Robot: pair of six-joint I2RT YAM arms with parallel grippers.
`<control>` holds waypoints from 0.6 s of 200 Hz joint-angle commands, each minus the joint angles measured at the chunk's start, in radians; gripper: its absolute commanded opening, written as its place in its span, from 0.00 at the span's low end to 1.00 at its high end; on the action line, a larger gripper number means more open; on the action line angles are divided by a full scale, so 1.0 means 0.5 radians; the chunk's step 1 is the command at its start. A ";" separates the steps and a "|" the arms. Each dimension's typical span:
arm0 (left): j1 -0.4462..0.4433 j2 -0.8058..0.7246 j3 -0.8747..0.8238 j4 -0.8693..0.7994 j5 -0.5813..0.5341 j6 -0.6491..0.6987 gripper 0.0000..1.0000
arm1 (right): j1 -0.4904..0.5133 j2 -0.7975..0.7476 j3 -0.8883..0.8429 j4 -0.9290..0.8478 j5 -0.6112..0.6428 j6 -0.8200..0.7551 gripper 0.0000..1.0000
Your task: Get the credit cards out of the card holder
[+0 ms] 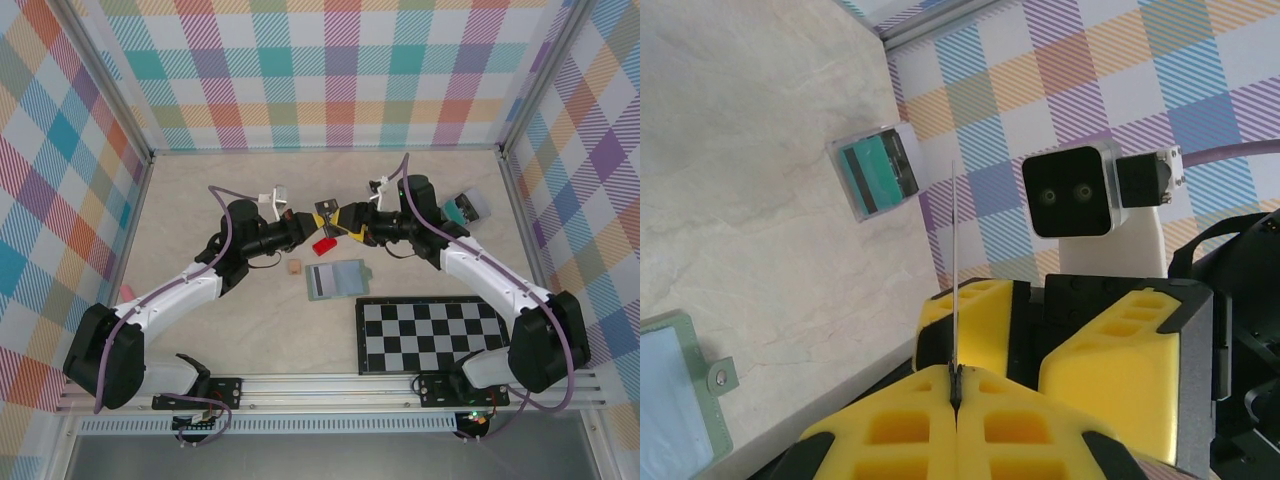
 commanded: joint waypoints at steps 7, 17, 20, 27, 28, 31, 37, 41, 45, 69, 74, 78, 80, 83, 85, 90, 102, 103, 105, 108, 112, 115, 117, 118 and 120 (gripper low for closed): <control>0.023 -0.024 0.024 0.062 0.033 0.000 0.00 | -0.009 0.024 0.068 0.194 -0.164 0.020 0.43; 0.022 -0.027 0.026 0.031 0.016 0.003 0.00 | -0.009 0.030 0.083 0.174 -0.168 0.009 0.36; 0.025 -0.031 0.026 0.015 0.008 0.007 0.00 | -0.009 0.030 0.087 0.169 -0.166 0.005 0.34; 0.028 -0.039 0.031 -0.018 -0.007 0.012 0.00 | -0.012 0.030 0.095 0.147 -0.156 -0.010 0.30; 0.029 -0.041 0.032 -0.027 -0.009 0.012 0.00 | -0.010 0.030 0.096 0.144 -0.154 -0.011 0.29; 0.033 -0.042 0.036 -0.051 -0.018 0.014 0.00 | -0.010 0.030 0.100 0.130 -0.146 -0.019 0.26; 0.037 -0.050 0.046 -0.104 -0.031 0.019 0.01 | -0.011 0.030 0.114 0.092 -0.128 -0.045 0.20; 0.041 -0.054 0.055 -0.149 -0.044 0.031 0.05 | -0.009 0.030 0.127 0.055 -0.113 -0.068 0.16; 0.046 -0.059 0.071 -0.213 -0.063 0.047 0.11 | -0.009 0.028 0.142 0.011 -0.093 -0.098 0.13; 0.050 -0.111 0.201 -0.761 -0.289 0.239 0.46 | -0.017 0.005 0.256 -0.343 0.141 -0.355 0.01; 0.050 -0.125 0.228 -0.888 -0.354 0.281 0.54 | -0.023 -0.002 0.279 -0.416 0.209 -0.421 0.00; 0.050 -0.136 0.249 -0.979 -0.410 0.315 0.60 | -0.027 -0.010 0.300 -0.476 0.263 -0.472 0.00; 0.050 -0.140 0.261 -1.020 -0.431 0.328 0.62 | -0.032 -0.012 0.306 -0.507 0.288 -0.496 0.00; 0.050 -0.147 0.275 -1.070 -0.468 0.353 0.65 | -0.038 -0.016 0.319 -0.544 0.330 -0.534 0.00; 0.050 -0.153 0.282 -1.108 -0.488 0.368 0.67 | -0.041 -0.020 0.327 -0.569 0.358 -0.556 0.00; 0.050 -0.165 0.303 -1.199 -0.545 0.400 0.72 | -0.054 -0.030 0.350 -0.636 0.424 -0.616 0.00; 0.053 -0.185 0.353 -1.441 -0.673 0.468 0.83 | -0.104 -0.054 0.397 -0.772 0.567 -0.774 0.00; 0.053 -0.187 0.357 -1.452 -0.684 0.473 0.83 | -0.110 -0.056 0.400 -0.782 0.577 -0.785 0.00; 0.053 -0.189 0.364 -1.490 -0.702 0.488 0.85 | -0.120 -0.060 0.411 -0.800 0.598 -0.818 0.00; 0.053 -0.191 0.375 -1.527 -0.724 0.504 0.86 | -0.134 -0.066 0.418 -0.820 0.630 -0.860 0.00; 0.055 -0.197 0.384 -1.580 -0.755 0.529 0.88 | -0.158 -0.075 0.426 -0.850 0.666 -0.915 0.00; 0.053 -0.201 0.393 -1.612 -0.779 0.545 0.89 | -0.178 -0.081 0.432 -0.869 0.690 -0.952 0.00; 0.053 -0.206 0.399 -1.635 -0.794 0.558 0.90 | -0.193 -0.084 0.438 -0.883 0.712 -0.982 0.00; 0.053 -0.209 0.400 -1.647 -0.802 0.564 0.91 | -0.199 -0.087 0.439 -0.890 0.722 -0.997 0.00; 0.055 -0.210 0.403 -1.670 -0.816 0.572 0.92 | -0.211 -0.091 0.444 -0.902 0.740 -1.029 0.00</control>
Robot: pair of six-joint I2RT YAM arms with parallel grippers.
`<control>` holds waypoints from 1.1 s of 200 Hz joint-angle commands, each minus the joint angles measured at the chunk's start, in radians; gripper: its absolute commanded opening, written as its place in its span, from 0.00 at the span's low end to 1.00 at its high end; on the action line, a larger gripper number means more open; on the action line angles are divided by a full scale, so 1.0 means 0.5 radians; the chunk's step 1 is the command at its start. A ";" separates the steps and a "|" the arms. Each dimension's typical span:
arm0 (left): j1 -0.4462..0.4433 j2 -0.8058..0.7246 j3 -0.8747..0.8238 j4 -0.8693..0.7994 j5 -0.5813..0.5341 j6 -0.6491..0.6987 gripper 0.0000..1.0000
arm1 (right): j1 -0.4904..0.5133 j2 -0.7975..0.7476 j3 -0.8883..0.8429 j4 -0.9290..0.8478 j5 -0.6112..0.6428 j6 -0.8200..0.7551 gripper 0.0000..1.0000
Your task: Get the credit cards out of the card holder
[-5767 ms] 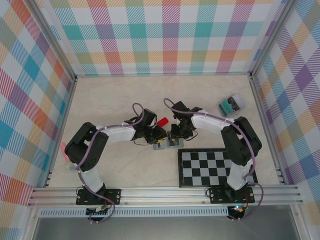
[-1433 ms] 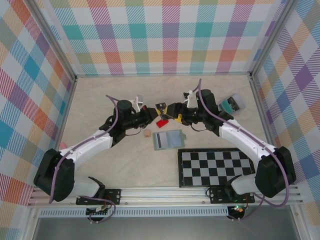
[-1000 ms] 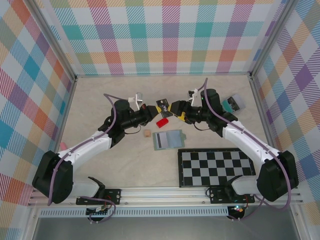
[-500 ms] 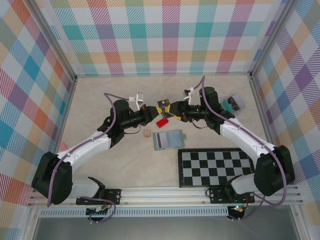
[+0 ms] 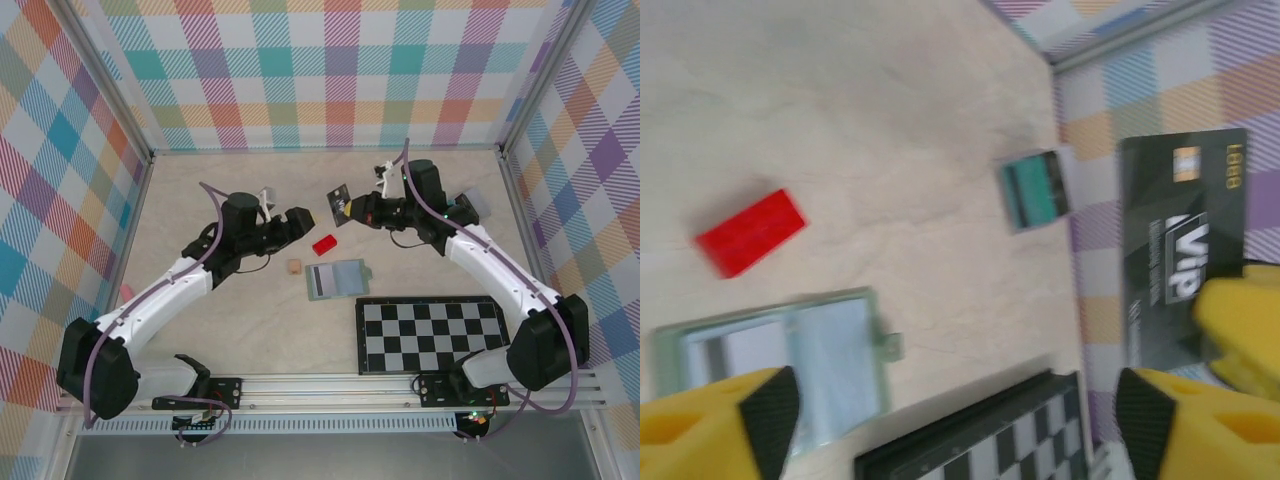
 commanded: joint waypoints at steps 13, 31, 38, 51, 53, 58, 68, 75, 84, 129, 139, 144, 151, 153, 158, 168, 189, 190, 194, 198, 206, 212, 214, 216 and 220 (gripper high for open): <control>0.029 -0.102 0.131 -0.682 -0.424 0.280 0.97 | -0.213 -0.106 0.138 -0.437 0.510 -0.634 0.00; 0.048 -0.130 0.162 -0.824 -0.549 0.337 1.00 | -0.384 -0.100 0.156 -0.479 0.637 -0.892 0.00; 0.057 -0.138 0.174 -0.866 -0.575 0.355 1.00 | -0.459 -0.093 0.152 -0.462 0.617 -1.012 0.00; 0.068 -0.163 0.180 -0.902 -0.601 0.388 1.00 | -0.576 -0.080 0.159 -0.439 0.620 -1.208 0.00; 0.067 -0.165 0.178 -0.902 -0.599 0.392 1.00 | -0.595 -0.076 0.166 -0.442 0.621 -1.245 0.00; 0.072 -0.173 0.171 -0.899 -0.595 0.401 1.00 | -0.634 -0.059 0.184 -0.455 0.619 -1.319 0.00; 0.089 -0.183 0.156 -0.876 -0.556 0.407 1.00 | -0.712 -0.024 0.240 -0.501 0.618 -1.458 0.00; 0.103 -0.181 0.136 -0.846 -0.511 0.407 1.00 | -0.767 0.007 0.283 -0.537 0.616 -1.509 0.00; 0.123 -0.177 0.106 -0.798 -0.439 0.387 1.00 | -0.842 0.043 0.326 -0.573 0.558 -1.591 0.00; 0.181 -0.107 0.037 -0.684 -0.158 0.309 1.00 | -1.089 0.199 0.390 -0.584 0.656 -1.834 0.00; 0.183 -0.096 0.028 -0.673 -0.125 0.304 1.00 | -1.120 0.249 0.399 -0.582 0.738 -1.890 0.00; 0.186 -0.096 0.018 -0.660 -0.108 0.298 1.00 | -1.133 0.274 0.405 -0.590 0.754 -1.939 0.00; 0.189 -0.094 0.004 -0.637 -0.079 0.294 1.00 | -1.135 0.313 0.411 -0.599 0.790 -2.017 0.00; 0.187 -0.093 -0.002 -0.628 -0.069 0.294 1.00 | -1.135 0.322 0.416 -0.605 0.805 -2.039 0.00; 0.190 -0.092 -0.014 -0.606 -0.046 0.289 1.00 | -1.139 0.354 0.428 -0.616 0.839 -2.079 0.00; 0.189 -0.089 -0.039 -0.561 -0.007 0.284 1.00 | -1.143 0.415 0.457 -0.641 0.913 -2.134 0.00; 0.199 -0.074 -0.081 -0.484 0.055 0.269 1.00 | -1.153 0.512 0.505 -0.653 0.981 -2.192 0.00; 0.199 -0.074 -0.081 -0.483 0.057 0.266 1.00 | -1.152 0.517 0.506 -0.654 0.981 -2.193 0.00; 0.200 -0.069 -0.087 -0.476 0.066 0.263 1.00 | -1.152 0.533 0.512 -0.647 0.980 -2.196 0.00; 0.201 -0.064 -0.090 -0.470 0.075 0.265 1.00 | -1.152 0.551 0.521 -0.643 0.982 -2.200 0.00; 0.204 -0.053 -0.090 -0.461 0.092 0.264 1.00 | -1.157 0.589 0.537 -0.637 0.977 -2.208 0.00; 0.207 -0.047 -0.092 -0.457 0.102 0.263 1.00 | -1.159 0.622 0.569 -0.668 0.962 -2.226 0.00; 0.207 -0.043 -0.092 -0.455 0.106 0.263 1.00 | -1.157 0.637 0.582 -0.682 0.960 -2.235 0.00; 0.208 -0.043 -0.092 -0.454 0.108 0.264 1.00 | -1.157 0.650 0.596 -0.699 0.958 -2.240 0.00; 0.207 -0.038 -0.092 -0.454 0.111 0.269 1.00 | -1.160 0.676 0.624 -0.737 0.961 -2.252 0.00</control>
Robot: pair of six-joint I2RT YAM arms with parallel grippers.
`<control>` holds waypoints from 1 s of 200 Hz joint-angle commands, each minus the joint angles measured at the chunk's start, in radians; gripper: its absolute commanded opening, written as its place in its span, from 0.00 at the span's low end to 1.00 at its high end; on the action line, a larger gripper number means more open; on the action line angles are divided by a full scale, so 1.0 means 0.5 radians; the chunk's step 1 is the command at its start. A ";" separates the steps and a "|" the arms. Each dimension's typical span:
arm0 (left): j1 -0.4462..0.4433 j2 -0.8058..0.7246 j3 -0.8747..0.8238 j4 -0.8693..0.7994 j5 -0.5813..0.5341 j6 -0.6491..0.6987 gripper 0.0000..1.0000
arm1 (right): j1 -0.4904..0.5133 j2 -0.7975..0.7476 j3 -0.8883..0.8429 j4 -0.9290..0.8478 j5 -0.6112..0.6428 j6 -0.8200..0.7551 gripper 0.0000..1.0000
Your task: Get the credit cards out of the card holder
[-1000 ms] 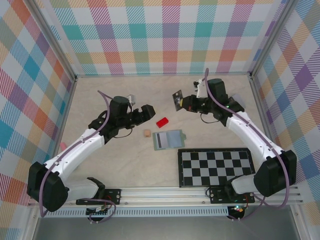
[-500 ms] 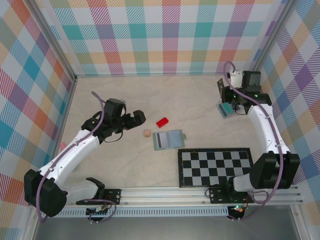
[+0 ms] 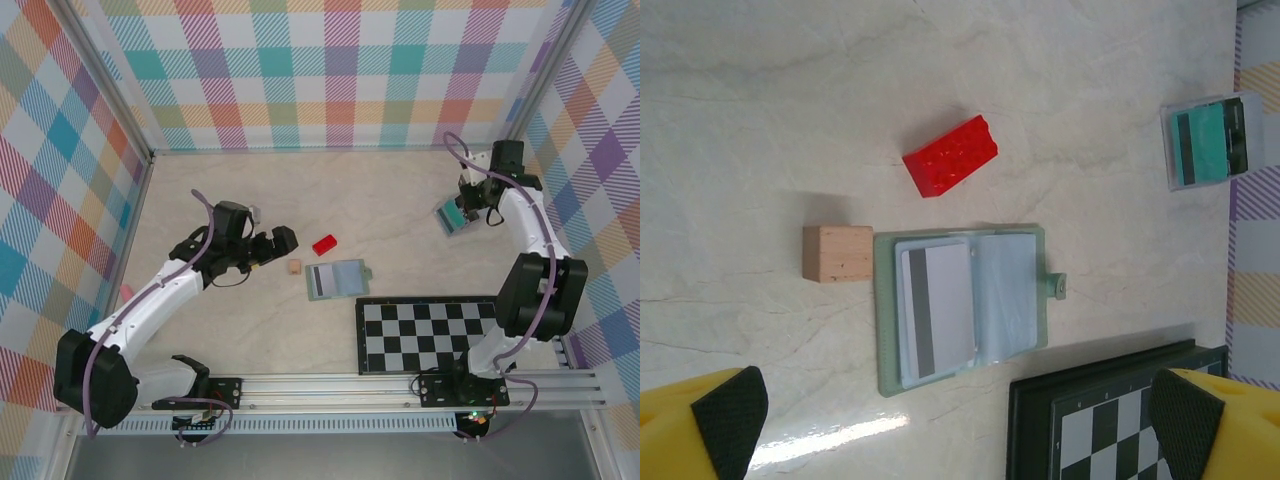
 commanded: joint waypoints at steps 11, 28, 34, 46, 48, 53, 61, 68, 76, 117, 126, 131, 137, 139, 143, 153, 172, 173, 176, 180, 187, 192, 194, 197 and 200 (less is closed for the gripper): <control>0.027 0.027 -0.038 0.099 0.102 -0.009 1.00 | -0.010 0.155 0.216 -0.161 0.080 -0.166 0.00; 0.030 0.020 -0.055 0.099 0.081 -0.005 1.00 | -0.011 0.216 0.271 -0.231 0.141 -0.200 0.00; 0.030 0.018 -0.064 0.103 0.074 -0.007 1.00 | -0.011 0.217 0.260 -0.217 0.146 -0.212 0.00; 0.033 0.019 -0.078 0.118 0.078 -0.011 1.00 | -0.013 0.218 0.230 -0.182 0.140 -0.239 0.00; 0.033 0.022 -0.081 0.121 0.080 -0.014 1.00 | -0.013 0.220 0.228 -0.178 0.140 -0.241 0.00; 0.035 0.026 -0.084 0.126 0.085 -0.019 1.00 | -0.017 0.230 0.223 -0.180 0.139 -0.247 0.00; 0.036 0.030 -0.084 0.130 0.096 -0.024 1.00 | -0.020 0.246 0.214 -0.177 0.129 -0.249 0.00; 0.039 0.038 -0.076 0.128 0.106 -0.023 1.00 | -0.023 0.259 0.200 -0.158 0.121 -0.242 0.00; 0.039 0.043 -0.065 0.120 0.116 -0.019 1.00 | -0.026 0.267 0.184 -0.129 0.111 -0.232 0.00; 0.048 0.027 -0.017 0.051 0.073 0.033 1.00 | -0.049 0.333 0.189 -0.077 0.033 -0.176 0.00; 0.051 0.018 -0.018 0.051 0.060 0.033 1.00 | -0.049 0.360 0.194 -0.087 0.042 -0.182 0.00; 0.051 0.013 -0.017 0.051 0.055 0.038 1.00 | -0.048 0.370 0.191 -0.089 0.045 -0.189 0.00; 0.053 0.006 -0.017 0.051 0.053 0.037 1.00 | -0.048 0.378 0.187 -0.084 0.060 -0.194 0.00; 0.053 0.003 -0.015 0.051 0.051 0.039 1.00 | -0.050 0.382 0.185 -0.082 0.065 -0.195 0.00; 0.051 -0.003 -0.015 0.051 0.049 0.039 1.00 | -0.050 0.384 0.180 -0.079 0.078 -0.200 0.00; 0.053 -0.012 -0.016 0.051 0.046 0.042 1.00 | -0.053 0.391 0.171 -0.070 0.096 -0.209 0.00; 0.054 -0.016 -0.019 0.046 0.044 0.057 1.00 | -0.052 0.410 0.166 -0.057 0.097 -0.219 0.00; 0.054 -0.016 -0.018 0.047 0.044 0.057 1.00 | -0.053 0.410 0.165 -0.059 0.096 -0.218 0.00; 0.057 -0.016 -0.021 0.045 0.041 0.058 1.00 | -0.055 0.414 0.164 -0.054 0.094 -0.219 0.00; 0.057 -0.019 -0.022 0.048 0.040 0.057 1.00 | -0.055 0.421 0.166 -0.056 0.094 -0.220 0.00; 0.061 -0.014 -0.026 0.050 0.042 0.057 1.00 | -0.056 0.436 0.169 -0.059 0.096 -0.220 0.00; 0.060 -0.012 -0.026 0.051 0.045 0.055 1.00 | -0.057 0.448 0.177 -0.067 0.095 -0.220 0.00; 0.060 -0.010 -0.028 0.053 0.046 0.057 1.00 | -0.057 0.452 0.178 -0.069 0.095 -0.220 0.00; 0.060 -0.012 -0.027 0.054 0.046 0.055 1.00 | -0.056 0.459 0.181 -0.071 0.094 -0.220 0.01; 0.062 -0.012 -0.029 0.054 0.048 0.054 1.00 | -0.057 0.464 0.182 -0.072 0.097 -0.220 0.01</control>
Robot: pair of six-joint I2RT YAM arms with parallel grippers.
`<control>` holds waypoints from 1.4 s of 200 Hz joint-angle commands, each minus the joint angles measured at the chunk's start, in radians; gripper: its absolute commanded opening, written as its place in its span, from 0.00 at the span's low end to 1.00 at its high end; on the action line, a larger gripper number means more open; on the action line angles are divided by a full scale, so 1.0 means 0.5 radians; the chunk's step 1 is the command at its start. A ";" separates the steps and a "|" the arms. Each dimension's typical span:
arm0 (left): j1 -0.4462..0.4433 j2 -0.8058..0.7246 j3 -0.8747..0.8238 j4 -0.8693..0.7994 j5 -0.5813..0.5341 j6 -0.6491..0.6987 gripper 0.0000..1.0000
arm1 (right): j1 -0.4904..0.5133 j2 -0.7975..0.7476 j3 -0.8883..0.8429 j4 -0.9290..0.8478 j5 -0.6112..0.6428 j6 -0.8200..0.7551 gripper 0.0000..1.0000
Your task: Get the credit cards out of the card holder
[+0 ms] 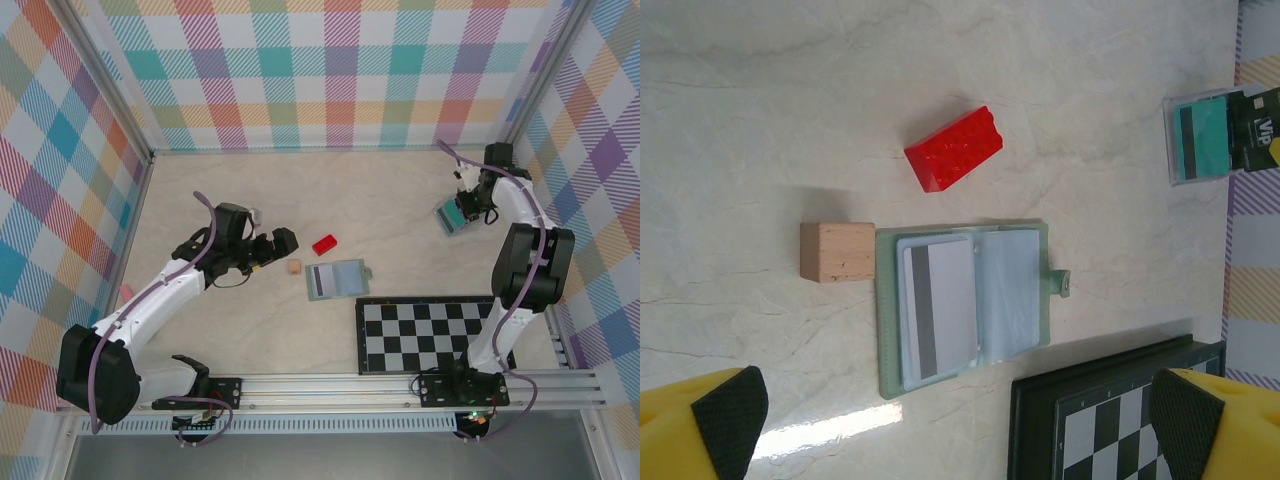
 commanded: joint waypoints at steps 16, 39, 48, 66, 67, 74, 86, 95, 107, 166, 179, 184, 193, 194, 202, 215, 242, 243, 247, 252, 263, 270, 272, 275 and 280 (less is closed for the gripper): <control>0.033 -0.045 0.025 -0.020 0.001 0.046 1.00 | -0.016 0.070 0.004 0.009 -0.005 -0.019 0.03; 0.036 -0.054 0.017 -0.024 0.009 0.055 1.00 | -0.015 0.073 0.002 0.019 -0.008 -0.017 0.07; 0.036 -0.054 0.018 -0.026 0.012 0.060 1.00 | -0.015 0.071 0.002 0.016 -0.005 -0.020 0.09; 0.039 -0.053 0.019 -0.026 0.011 0.071 1.00 | -0.016 0.049 0.012 -0.017 -0.021 -0.019 0.20; 0.039 -0.054 0.019 -0.028 0.011 0.072 1.00 | -0.016 0.048 0.011 -0.016 -0.022 -0.017 0.21; 0.039 -0.054 0.024 -0.029 0.006 0.075 1.00 | -0.016 0.031 0.011 -0.013 -0.037 -0.013 0.25; 0.042 -0.052 0.025 -0.024 0.004 0.074 1.00 | -0.015 0.006 0.007 -0.005 -0.048 -0.005 0.28; 0.042 -0.048 0.028 -0.025 0.012 0.074 1.00 | -0.015 -0.002 0.015 -0.007 -0.038 0.005 0.28; 0.042 -0.043 0.029 -0.026 0.014 0.075 1.00 | -0.017 -0.007 0.032 -0.019 -0.042 0.017 0.28; 0.047 -0.051 0.014 -0.032 0.015 0.083 1.00 | -0.015 -0.010 0.039 -0.064 -0.054 0.012 0.13; 0.045 -0.050 0.014 -0.035 0.015 0.084 1.00 | -0.017 -0.025 0.032 -0.055 -0.062 0.009 0.11; 0.045 -0.051 0.018 -0.034 0.015 0.083 1.00 | -0.016 -0.034 0.036 -0.055 -0.072 0.005 0.11; 0.047 -0.050 0.016 -0.036 0.018 0.083 1.00 | -0.016 -0.047 0.044 -0.062 -0.087 -0.001 0.10; 0.046 -0.049 0.018 -0.036 0.018 0.083 1.00 | -0.017 -0.048 0.046 -0.063 -0.089 -0.001 0.10; 0.046 -0.049 0.016 -0.035 0.018 0.083 1.00 | -0.017 -0.056 0.055 -0.072 -0.094 -0.005 0.09; 0.047 -0.049 0.017 -0.035 0.020 0.082 1.00 | -0.020 -0.076 0.072 -0.091 -0.099 -0.012 0.08; 0.048 -0.044 0.021 -0.032 0.027 0.078 1.00 | -0.037 -0.121 0.077 -0.096 -0.105 -0.010 0.06; 0.047 -0.043 0.020 -0.032 0.027 0.079 1.00 | -0.037 -0.123 0.076 -0.094 -0.106 -0.010 0.06; 0.048 -0.041 0.019 -0.031 0.027 0.079 1.00 | -0.039 -0.130 0.073 -0.091 -0.105 -0.007 0.06; 0.048 -0.040 0.022 -0.029 0.029 0.075 1.00 | -0.045 -0.137 0.069 -0.086 -0.103 -0.003 0.06; 0.048 -0.034 0.023 -0.024 0.034 0.074 1.00 | -0.056 -0.152 0.062 -0.084 -0.105 0.005 0.05; 0.048 -0.035 0.024 -0.022 0.038 0.071 1.00 | -0.059 -0.158 0.056 -0.081 -0.106 0.008 0.05; 0.048 -0.035 0.023 -0.023 0.037 0.073 1.00 | -0.061 -0.160 0.054 -0.077 -0.107 0.009 0.05; 0.048 -0.034 0.024 -0.021 0.037 0.071 1.00 | -0.062 -0.162 0.052 -0.076 -0.109 0.009 0.05; 0.048 -0.033 0.025 -0.021 0.037 0.070 1.00 | -0.064 -0.162 0.046 -0.074 -0.115 0.009 0.05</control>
